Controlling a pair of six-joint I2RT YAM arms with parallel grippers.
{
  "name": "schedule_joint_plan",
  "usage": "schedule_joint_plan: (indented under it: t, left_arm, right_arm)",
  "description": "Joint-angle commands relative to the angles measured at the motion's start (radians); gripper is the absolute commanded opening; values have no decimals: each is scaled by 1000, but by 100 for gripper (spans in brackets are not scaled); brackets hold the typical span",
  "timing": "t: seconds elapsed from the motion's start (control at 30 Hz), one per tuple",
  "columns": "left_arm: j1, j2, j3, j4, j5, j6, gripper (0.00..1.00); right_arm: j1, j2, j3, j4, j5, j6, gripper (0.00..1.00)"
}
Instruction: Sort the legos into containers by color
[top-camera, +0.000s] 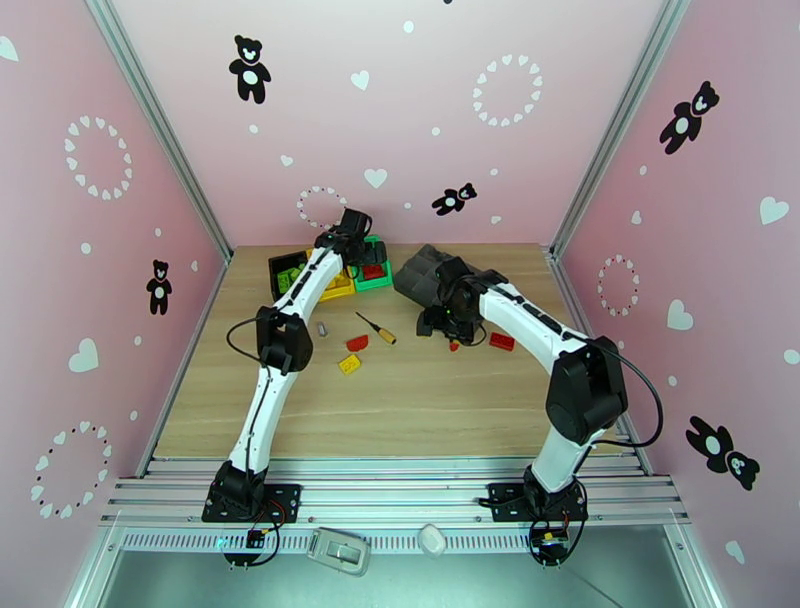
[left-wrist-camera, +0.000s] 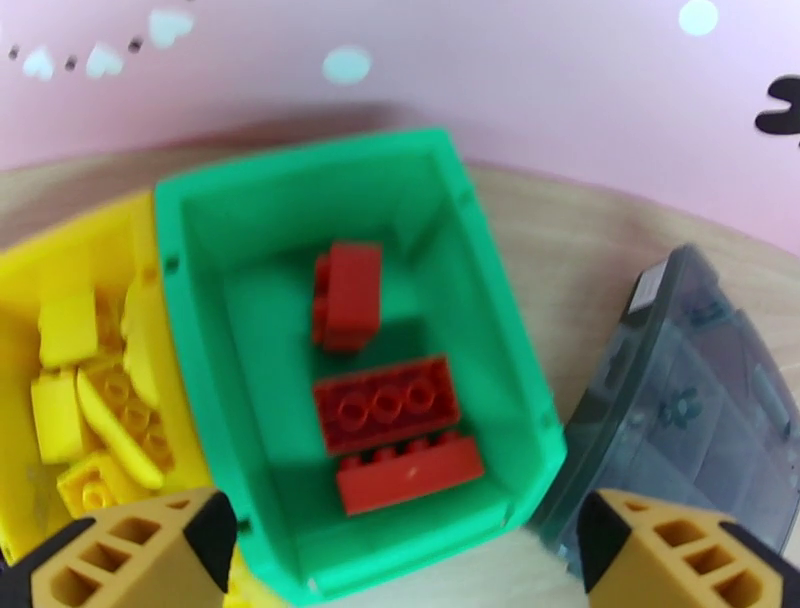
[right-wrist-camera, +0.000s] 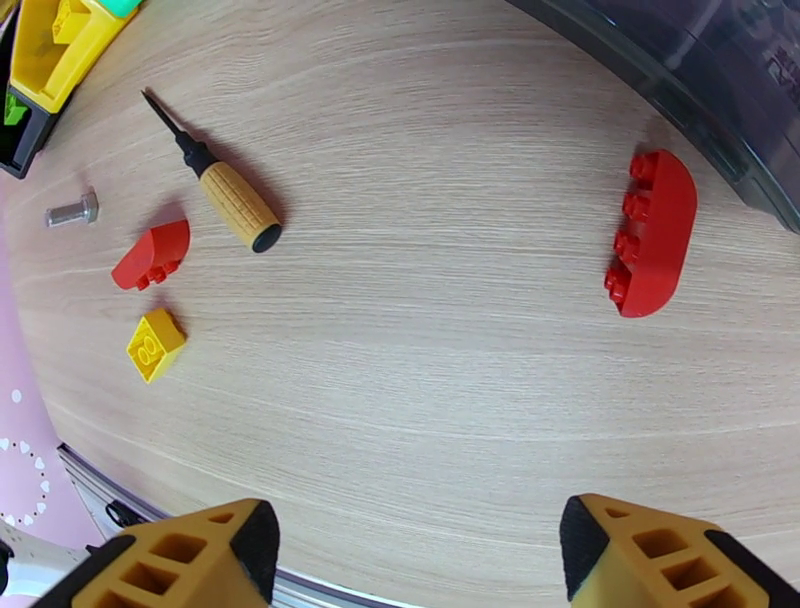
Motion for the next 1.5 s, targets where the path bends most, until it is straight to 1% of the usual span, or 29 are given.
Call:
schedule_joint_plan:
  t: [0.0, 0.1, 0.27, 0.37, 0.47, 0.53, 0.63, 0.8, 0.93, 1.07, 1.17, 1.3, 1.47]
  left_arm:
    - [-13, -162, -138, -34, -11, 4, 90]
    - [-32, -292, -341, 16, -13, 14, 89]
    - [-57, -480, -663, 94, 41, 38, 84]
    - [-66, -547, -809, 106, 79, 63, 78]
    - [-70, -598, -939, 129, 134, 84, 75]
    - [-78, -628, -1023, 147, 154, 100, 75]
    - [-94, -652, -1105, 159, 155, 120, 75]
    - [-113, -646, -1161, 169, 141, 140, 76]
    - [-125, -609, -1139, 160, 126, 157, 76]
    - [-136, -556, -1098, 133, 97, 180, 76]
    - [-141, -510, -1064, 105, 81, 192, 72]
    - [-144, -492, -1050, 90, 66, 199, 69]
    - [-146, -484, -1045, 73, 38, 203, 59]
  right_arm:
    - [3, 14, 20, 4, -15, -15, 76]
    - [9, -4, -1, 14, -19, -19, 75]
    - [26, -65, -72, 39, -14, -14, 75]
    - [45, -105, -128, 55, -17, -9, 75]
    - [74, -142, -185, 75, -13, 2, 75]
    - [101, -167, -229, 94, -12, 17, 75]
    - [144, -193, -276, 124, -13, 48, 78]
    - [231, -198, -316, 160, -5, 92, 81]
    - [291, -178, -308, 165, 8, 107, 82]
    - [320, -172, -301, 164, 23, 121, 82]
    - [323, -186, -308, 160, 34, 129, 82]
    - [323, -207, -310, 145, 56, 126, 82]
    - [321, -212, -312, 137, 65, 120, 82]
